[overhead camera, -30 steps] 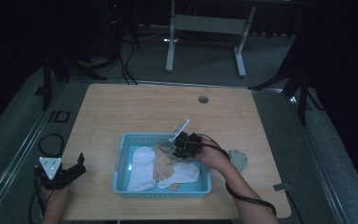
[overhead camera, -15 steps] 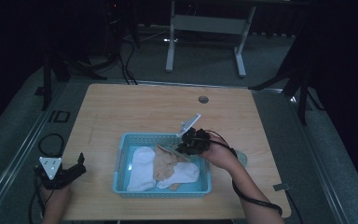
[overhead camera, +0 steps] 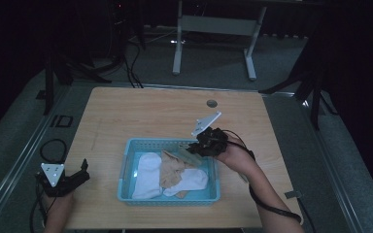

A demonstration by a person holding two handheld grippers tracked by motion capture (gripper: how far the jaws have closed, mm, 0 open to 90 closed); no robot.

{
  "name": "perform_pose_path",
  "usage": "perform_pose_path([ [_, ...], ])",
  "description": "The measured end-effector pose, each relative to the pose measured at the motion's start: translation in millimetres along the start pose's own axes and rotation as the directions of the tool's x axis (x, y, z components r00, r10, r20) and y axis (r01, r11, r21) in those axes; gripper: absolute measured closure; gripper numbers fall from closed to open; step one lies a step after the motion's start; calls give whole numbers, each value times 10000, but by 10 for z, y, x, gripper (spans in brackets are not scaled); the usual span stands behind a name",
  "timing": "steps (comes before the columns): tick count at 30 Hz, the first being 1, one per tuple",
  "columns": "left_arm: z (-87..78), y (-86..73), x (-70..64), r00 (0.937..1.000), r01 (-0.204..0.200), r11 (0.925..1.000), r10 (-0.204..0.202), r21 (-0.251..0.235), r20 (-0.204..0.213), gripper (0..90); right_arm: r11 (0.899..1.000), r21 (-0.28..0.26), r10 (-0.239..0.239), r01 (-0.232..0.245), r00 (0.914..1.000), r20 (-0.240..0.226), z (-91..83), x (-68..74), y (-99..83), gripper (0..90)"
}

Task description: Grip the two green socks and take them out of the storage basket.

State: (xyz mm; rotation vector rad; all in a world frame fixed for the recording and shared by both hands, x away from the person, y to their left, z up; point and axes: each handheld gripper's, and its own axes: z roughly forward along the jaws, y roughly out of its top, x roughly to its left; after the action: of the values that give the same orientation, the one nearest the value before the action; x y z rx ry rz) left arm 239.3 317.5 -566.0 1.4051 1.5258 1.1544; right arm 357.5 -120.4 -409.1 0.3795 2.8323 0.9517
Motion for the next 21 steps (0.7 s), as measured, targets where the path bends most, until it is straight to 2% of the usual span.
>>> perform_pose_path([
  [8,1,1,-3,10000,-11,10000,11,21,-16,4,9981,-582,221,-212,9997,144,-246,-41,-2,855],
  [15,1,1,-2,10000,-13,10000,13,29,-15,4,9966,-783,288,-239,9977,621,-449,-99,9,854],
  [21,2,1,-3,10000,-16,10000,16,31,-16,4,9915,-1158,714,-589,9918,1064,-649,-201,-63,854],
])
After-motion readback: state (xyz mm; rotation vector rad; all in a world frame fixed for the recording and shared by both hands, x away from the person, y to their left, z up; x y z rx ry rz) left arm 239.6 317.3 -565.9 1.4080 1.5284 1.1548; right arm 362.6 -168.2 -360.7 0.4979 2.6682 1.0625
